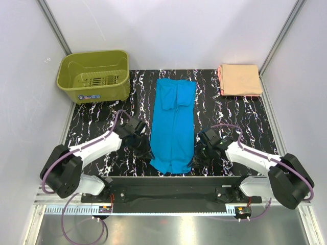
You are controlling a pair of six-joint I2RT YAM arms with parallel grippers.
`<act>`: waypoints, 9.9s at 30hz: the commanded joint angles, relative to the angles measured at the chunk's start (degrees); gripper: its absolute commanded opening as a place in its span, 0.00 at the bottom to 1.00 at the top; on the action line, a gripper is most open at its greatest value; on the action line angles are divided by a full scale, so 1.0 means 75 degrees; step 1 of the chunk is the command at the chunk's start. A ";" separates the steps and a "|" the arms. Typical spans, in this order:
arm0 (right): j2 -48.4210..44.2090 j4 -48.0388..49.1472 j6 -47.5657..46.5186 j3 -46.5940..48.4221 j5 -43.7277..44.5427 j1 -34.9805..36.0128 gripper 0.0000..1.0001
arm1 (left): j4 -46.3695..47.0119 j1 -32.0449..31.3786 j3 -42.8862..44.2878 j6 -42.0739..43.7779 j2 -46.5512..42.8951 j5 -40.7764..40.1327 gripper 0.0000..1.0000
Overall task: Fold and stack the t-shirts
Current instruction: Fold the tshirt
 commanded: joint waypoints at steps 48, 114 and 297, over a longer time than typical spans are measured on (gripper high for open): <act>0.6261 -0.1795 -0.3685 0.7811 -0.1034 -0.3572 0.00 | -0.0059 0.2516 0.6861 0.1027 0.6000 0.1519 0.09; 0.6859 -0.1233 -0.3650 0.8022 0.4122 -0.0666 0.41 | 0.0702 0.1321 0.4341 0.1003 0.5133 0.0570 0.24; 0.3180 0.1380 -0.2302 -0.0075 -0.1163 -0.3548 0.41 | 0.2624 0.0829 -0.1495 -0.2150 0.1524 -0.0274 0.14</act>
